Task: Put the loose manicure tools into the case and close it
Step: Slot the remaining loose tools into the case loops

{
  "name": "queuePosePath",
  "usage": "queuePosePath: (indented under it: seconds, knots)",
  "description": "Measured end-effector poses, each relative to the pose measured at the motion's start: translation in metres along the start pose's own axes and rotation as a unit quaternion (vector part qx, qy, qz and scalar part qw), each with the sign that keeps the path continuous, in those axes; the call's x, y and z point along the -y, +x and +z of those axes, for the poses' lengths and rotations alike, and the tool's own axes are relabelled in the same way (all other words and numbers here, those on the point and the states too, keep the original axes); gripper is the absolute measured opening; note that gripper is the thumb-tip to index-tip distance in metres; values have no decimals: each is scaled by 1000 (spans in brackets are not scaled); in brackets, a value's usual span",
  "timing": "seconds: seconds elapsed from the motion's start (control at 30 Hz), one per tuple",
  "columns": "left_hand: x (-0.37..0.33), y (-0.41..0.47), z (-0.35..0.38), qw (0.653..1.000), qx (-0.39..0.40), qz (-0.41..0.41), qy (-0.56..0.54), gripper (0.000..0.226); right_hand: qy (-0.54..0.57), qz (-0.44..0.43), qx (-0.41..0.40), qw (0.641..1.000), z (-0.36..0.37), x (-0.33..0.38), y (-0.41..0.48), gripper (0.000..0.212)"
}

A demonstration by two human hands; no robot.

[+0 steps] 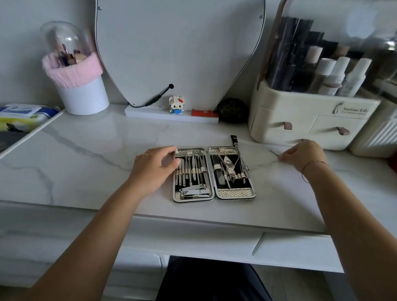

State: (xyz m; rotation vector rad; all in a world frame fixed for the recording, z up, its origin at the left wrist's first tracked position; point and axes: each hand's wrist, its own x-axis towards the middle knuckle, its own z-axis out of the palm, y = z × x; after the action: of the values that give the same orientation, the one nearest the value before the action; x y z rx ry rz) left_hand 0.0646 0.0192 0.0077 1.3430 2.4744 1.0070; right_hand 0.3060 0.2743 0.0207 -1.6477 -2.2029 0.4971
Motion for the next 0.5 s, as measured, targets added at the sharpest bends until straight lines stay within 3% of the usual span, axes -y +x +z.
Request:
queuePosePath:
  seconds: [0.1, 0.23, 0.33, 0.4, 0.5]
  knots:
    - [0, 0, 0, 1000, -1, 0, 4, 41, -94, -2, 41, 995, 1, 5, 6, 28]
    - [0, -1, 0, 1000, -1, -2, 1, 42, -181, -57, 108, 976, -1, 14, 0, 23]
    - [0, -1, 0, 1000, 0, 1, 1, 41, -100, -73, 126, 984, -5, 16, -8, 21]
    - [-1, -1, 0, 1000, 1, 3, 2, 42, 17, -99, 108, 989, -2, 18, -12, 32]
    - [-1, -2, -1, 1000, 4, 3, 5, 42, 261, -105, 145, 949, 7, 33, -20, 13]
